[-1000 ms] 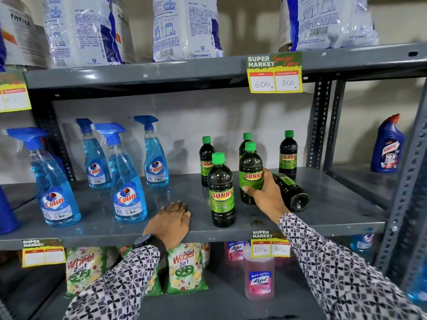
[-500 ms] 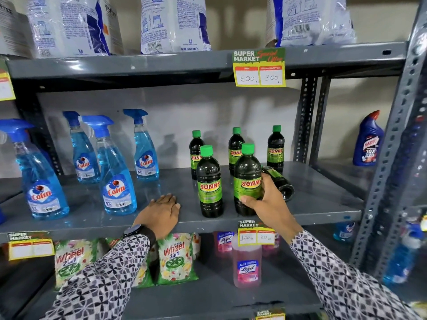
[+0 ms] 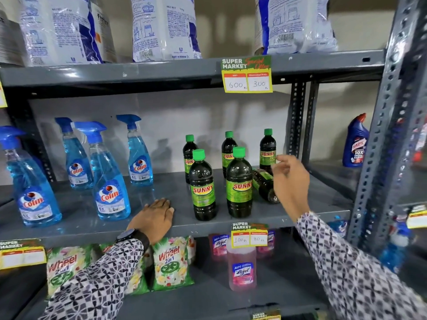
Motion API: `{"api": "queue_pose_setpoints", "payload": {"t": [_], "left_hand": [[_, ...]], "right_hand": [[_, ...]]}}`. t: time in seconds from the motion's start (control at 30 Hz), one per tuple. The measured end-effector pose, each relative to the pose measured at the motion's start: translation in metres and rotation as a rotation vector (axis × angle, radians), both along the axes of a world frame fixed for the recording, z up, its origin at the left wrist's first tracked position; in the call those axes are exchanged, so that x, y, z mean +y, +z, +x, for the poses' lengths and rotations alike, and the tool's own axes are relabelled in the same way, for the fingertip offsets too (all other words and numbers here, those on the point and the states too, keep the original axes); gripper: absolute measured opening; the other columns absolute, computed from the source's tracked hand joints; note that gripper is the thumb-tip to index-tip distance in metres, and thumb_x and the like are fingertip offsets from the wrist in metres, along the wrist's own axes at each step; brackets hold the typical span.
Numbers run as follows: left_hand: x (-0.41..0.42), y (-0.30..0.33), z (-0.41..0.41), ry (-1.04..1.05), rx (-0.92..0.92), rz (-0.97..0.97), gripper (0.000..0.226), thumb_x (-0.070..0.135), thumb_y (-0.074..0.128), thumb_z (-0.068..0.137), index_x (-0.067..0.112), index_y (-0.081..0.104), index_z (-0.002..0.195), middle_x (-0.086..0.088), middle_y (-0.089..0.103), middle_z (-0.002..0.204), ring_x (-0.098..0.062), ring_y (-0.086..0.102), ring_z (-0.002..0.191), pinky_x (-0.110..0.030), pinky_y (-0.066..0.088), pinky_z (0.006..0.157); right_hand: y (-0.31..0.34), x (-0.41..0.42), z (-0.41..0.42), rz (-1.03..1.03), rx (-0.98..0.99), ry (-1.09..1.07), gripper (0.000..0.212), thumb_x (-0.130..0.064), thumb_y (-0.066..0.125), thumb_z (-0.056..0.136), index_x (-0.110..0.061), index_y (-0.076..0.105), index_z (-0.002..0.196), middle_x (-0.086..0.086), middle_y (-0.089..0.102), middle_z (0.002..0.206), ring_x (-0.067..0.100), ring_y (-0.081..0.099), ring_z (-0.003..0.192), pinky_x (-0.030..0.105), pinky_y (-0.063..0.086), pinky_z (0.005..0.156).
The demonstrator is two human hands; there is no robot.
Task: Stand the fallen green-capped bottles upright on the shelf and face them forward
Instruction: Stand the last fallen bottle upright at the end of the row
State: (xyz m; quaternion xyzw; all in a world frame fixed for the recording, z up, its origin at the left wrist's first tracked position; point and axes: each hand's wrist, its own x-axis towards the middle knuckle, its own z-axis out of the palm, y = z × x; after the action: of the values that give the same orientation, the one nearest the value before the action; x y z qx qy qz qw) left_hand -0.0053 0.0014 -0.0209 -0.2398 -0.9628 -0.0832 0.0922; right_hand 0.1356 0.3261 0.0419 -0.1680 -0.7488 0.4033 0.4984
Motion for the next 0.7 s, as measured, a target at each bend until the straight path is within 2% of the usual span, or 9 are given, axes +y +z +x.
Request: {"api": "queue_pose_setpoints", "payload": {"t": [0.07,0.1,0.13,0.23,0.37,0.5,0.6,0.7], "left_hand": [[0.0,-0.001,0.0,0.004,0.002,-0.002,0.055,0.036,0.022,0.106,0.013,0.032,0.155,-0.005,0.03,0.165,-0.019,0.025,0.153,-0.039,0.016,0.126],[0.0,-0.001,-0.001,0.005,0.003,-0.002,0.055,0.037,0.022,0.106,0.014,0.032,0.155,-0.005,0.03,0.165,-0.019,0.025,0.153,-0.039,0.016,0.126],[0.0,-0.001,0.0,0.005,0.005,-0.001,0.054,0.037,0.022,0.106,0.014,0.033,0.154,-0.005,0.031,0.164,-0.019,0.026,0.153,-0.039,0.017,0.126],[-0.001,-0.001,0.0,-0.001,0.021,0.001,0.053,0.036,0.022,0.106,0.015,0.035,0.153,-0.005,0.033,0.163,-0.02,0.029,0.151,-0.04,0.02,0.126],[-0.002,-0.002,-0.001,-0.01,0.033,-0.019,0.053,0.036,0.021,0.106,0.015,0.035,0.153,-0.006,0.035,0.162,-0.02,0.031,0.151,-0.04,0.022,0.125],[-0.001,0.0,0.001,-0.006,0.029,-0.008,0.053,0.037,0.021,0.107,0.016,0.034,0.154,-0.005,0.033,0.163,-0.019,0.029,0.151,-0.039,0.02,0.126],[-0.001,0.0,0.002,-0.01,0.033,-0.009,0.054,0.037,0.02,0.106,0.016,0.033,0.154,-0.005,0.033,0.163,-0.019,0.029,0.152,-0.038,0.02,0.126],[-0.001,-0.001,0.001,-0.006,0.034,0.004,0.054,0.038,0.02,0.106,0.016,0.034,0.154,-0.005,0.033,0.163,-0.019,0.029,0.152,-0.038,0.02,0.126]], "right_hand": [[0.006,0.028,-0.016,-0.024,-0.272,-0.021,0.02,-0.019,0.064,0.098,-0.012,0.073,0.114,0.002,0.077,0.102,0.019,0.072,0.086,0.042,0.061,0.081],[0.007,0.039,-0.023,-0.06,-0.429,0.006,0.017,-0.025,0.066,0.098,-0.011,0.073,0.103,0.005,0.076,0.097,0.024,0.072,0.086,0.043,0.061,0.079],[0.009,0.047,-0.029,-0.13,-0.549,0.036,0.023,-0.032,0.069,0.097,-0.009,0.07,0.096,0.008,0.074,0.095,0.028,0.071,0.088,0.042,0.059,0.077],[0.014,0.053,-0.039,-0.401,-0.734,0.177,0.04,-0.041,0.073,0.095,-0.009,0.063,0.116,0.011,0.069,0.1,0.027,0.065,0.088,0.041,0.055,0.076],[0.023,0.045,-0.045,-0.386,-0.913,0.299,0.051,-0.05,0.082,0.084,-0.012,0.061,0.11,0.012,0.07,0.096,0.026,0.069,0.085,0.038,0.058,0.066],[0.023,0.036,-0.051,-0.401,-0.89,0.319,0.039,-0.04,0.081,0.087,-0.01,0.057,0.096,0.017,0.069,0.09,0.029,0.071,0.077,0.04,0.061,0.063],[0.023,0.037,-0.05,-0.463,-0.839,0.33,0.037,-0.033,0.082,0.087,-0.008,0.058,0.098,0.018,0.07,0.087,0.031,0.072,0.073,0.042,0.063,0.06],[0.025,0.047,-0.05,-0.485,-0.669,0.328,0.039,-0.029,0.085,0.085,-0.008,0.057,0.101,0.018,0.071,0.09,0.03,0.073,0.071,0.034,0.059,0.043]]}}
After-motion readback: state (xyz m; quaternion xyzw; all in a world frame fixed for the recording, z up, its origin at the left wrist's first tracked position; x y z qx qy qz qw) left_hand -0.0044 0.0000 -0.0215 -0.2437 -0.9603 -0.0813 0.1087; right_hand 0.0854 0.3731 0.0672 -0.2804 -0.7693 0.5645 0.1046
